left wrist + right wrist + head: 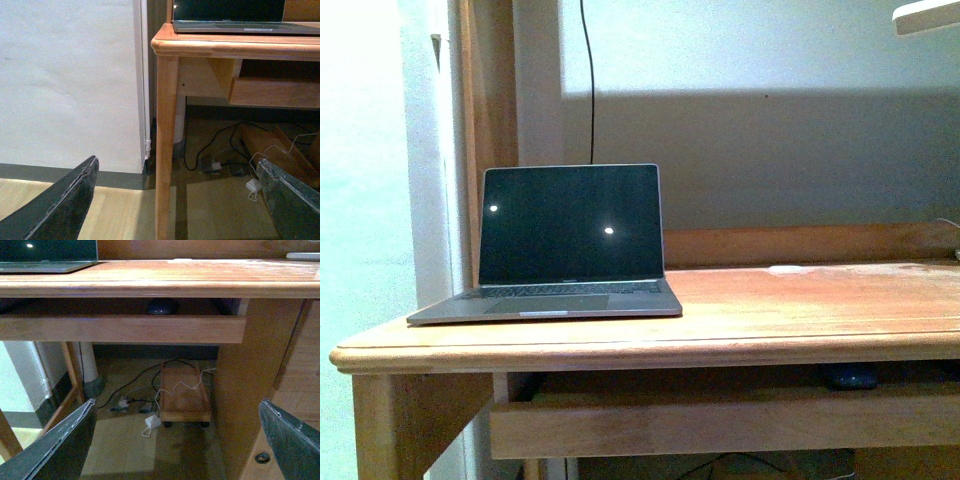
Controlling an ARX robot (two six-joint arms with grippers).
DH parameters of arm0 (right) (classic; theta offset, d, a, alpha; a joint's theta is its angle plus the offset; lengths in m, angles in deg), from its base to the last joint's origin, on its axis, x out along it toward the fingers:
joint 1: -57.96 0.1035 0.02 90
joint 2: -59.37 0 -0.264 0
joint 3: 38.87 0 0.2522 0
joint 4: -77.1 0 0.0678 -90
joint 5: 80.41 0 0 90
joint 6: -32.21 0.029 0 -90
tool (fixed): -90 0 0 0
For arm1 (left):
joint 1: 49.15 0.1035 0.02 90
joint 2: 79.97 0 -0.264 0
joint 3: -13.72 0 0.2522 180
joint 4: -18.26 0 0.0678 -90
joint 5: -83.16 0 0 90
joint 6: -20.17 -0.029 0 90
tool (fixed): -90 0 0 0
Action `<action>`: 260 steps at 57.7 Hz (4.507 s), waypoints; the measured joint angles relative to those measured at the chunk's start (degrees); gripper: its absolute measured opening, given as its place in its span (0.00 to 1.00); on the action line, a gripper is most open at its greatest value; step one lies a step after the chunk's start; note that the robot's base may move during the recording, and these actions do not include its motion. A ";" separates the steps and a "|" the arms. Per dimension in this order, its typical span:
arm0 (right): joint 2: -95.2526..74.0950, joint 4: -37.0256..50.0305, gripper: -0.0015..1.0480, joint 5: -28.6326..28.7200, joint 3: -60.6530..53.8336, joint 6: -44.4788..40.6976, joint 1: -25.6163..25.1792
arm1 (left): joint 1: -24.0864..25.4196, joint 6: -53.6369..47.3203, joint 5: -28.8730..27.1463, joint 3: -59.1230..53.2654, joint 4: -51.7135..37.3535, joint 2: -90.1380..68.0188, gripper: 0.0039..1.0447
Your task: Place mouse
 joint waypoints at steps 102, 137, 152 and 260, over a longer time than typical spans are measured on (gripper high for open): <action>0.02 0.00 0.93 0.15 0.00 0.00 -0.02 | -9.97 -72.46 27.58 59.74 -41.79 -121.42 0.93; 0.02 0.00 0.93 0.15 0.00 0.00 -0.02 | -11.69 -29.64 36.52 37.68 -14.14 -86.25 0.91; -1.86 -4.13 0.93 -8.79 1.33 3.19 2.51 | -12.46 -5.35 -10.32 18.49 -53.09 -73.22 0.58; -91.17 0.02 0.53 -19.54 54.42 5.46 9.53 | 0.00 -0.11 0.02 0.17 -15.56 -15.26 0.02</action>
